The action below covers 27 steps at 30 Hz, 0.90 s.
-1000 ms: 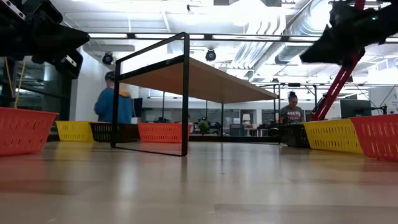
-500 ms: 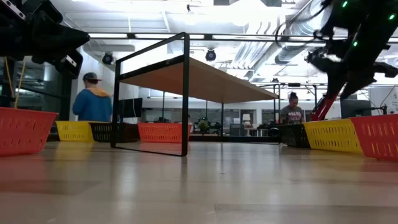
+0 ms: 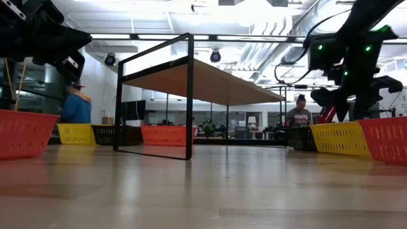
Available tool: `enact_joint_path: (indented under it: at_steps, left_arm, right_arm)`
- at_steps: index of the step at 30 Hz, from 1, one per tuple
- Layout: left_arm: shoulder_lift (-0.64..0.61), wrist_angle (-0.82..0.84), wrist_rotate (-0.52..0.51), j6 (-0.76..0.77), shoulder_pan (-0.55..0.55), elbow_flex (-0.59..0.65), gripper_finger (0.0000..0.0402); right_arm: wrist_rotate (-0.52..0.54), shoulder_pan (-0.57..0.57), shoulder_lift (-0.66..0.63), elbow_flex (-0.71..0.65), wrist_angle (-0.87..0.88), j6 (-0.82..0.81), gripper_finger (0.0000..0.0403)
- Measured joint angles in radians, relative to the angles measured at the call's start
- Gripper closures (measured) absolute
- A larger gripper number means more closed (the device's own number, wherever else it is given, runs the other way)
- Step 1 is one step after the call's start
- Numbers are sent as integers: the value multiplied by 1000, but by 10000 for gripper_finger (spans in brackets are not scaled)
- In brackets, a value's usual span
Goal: Stack baskets on shelf by color
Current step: Put the top right black basket on the shelf
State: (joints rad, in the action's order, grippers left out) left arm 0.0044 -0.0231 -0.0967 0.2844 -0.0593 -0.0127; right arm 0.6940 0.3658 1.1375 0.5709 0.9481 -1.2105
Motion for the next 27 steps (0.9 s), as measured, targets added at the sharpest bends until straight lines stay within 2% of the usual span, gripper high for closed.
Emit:
enact_joint_path:
  at_steps: [7, 20, 24, 27]
  left_arm:
    - [0, 0, 0, 0, 0, 0, 398]
    - [0, 0, 0, 0, 0, 0, 398]
    - [0, 0, 0, 0, 0, 0, 398]
    - [0, 0, 0, 0, 0, 0, 398]
  right_arm:
    - [-21, 80, 87, 0, -130, 65, 242]
    - [-16, 182, 223, 0, -169, 114, 244]
    - [-36, 192, 240, 0, -184, 120, 272]
    - [-36, 192, 244, 0, -179, 120, 322]
